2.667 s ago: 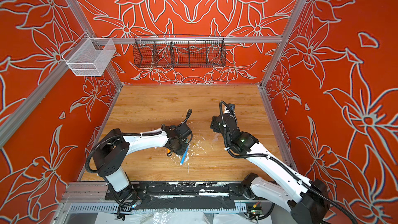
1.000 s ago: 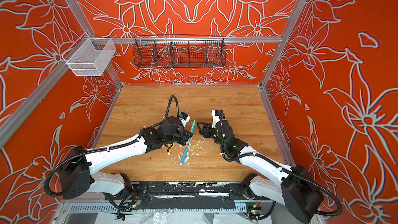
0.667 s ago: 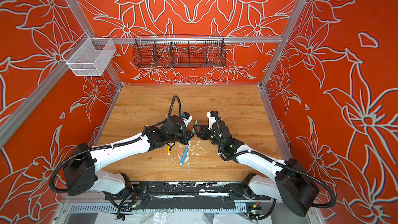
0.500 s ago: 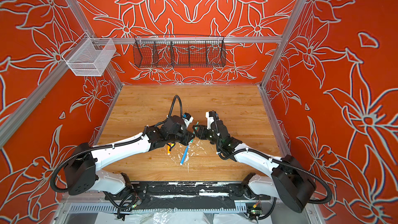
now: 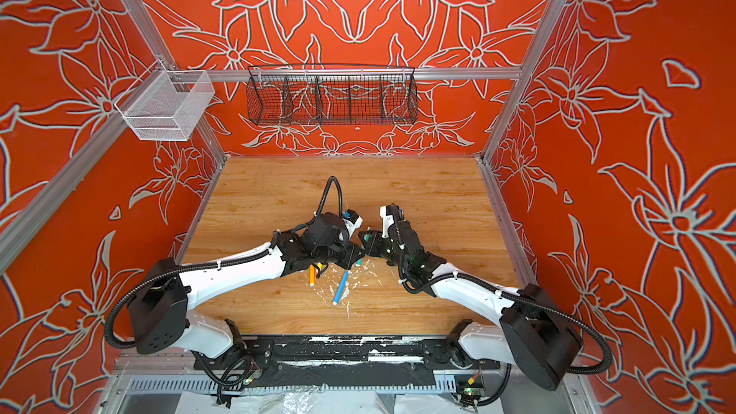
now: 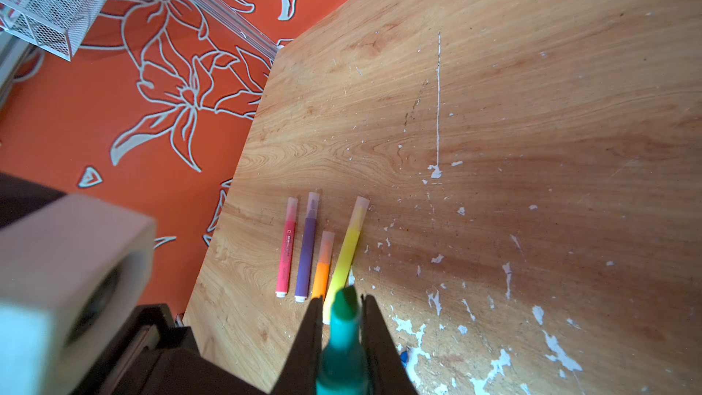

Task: Insert pens into pen caps
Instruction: Pick up a pen from the center of the table.

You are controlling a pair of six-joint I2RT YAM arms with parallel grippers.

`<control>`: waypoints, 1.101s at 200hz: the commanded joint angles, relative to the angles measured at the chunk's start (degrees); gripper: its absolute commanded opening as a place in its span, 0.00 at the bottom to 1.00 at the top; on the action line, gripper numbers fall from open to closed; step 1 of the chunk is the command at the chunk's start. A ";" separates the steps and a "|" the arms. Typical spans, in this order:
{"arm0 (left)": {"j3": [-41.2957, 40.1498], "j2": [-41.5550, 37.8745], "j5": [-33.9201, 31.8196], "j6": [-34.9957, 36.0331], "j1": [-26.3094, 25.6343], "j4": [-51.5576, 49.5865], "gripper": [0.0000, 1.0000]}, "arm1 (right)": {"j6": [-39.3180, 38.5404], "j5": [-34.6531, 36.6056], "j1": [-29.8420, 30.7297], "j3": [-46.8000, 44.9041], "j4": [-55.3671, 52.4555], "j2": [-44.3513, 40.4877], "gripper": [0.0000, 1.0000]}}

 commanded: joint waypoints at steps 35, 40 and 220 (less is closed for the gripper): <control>0.24 0.19 0.56 0.13 -0.15 1.03 0.20 | 3.36 -0.07 0.11 -0.28 1.13 0.28 0.01; 0.18 0.24 0.60 0.10 -0.15 1.15 0.24 | 3.84 -0.53 0.12 -0.50 1.89 0.56 0.00; -2.53 -1.07 -1.52 0.28 -0.15 4.62 0.00 | 6.67 -0.81 0.65 -0.83 1.27 -0.03 0.58</control>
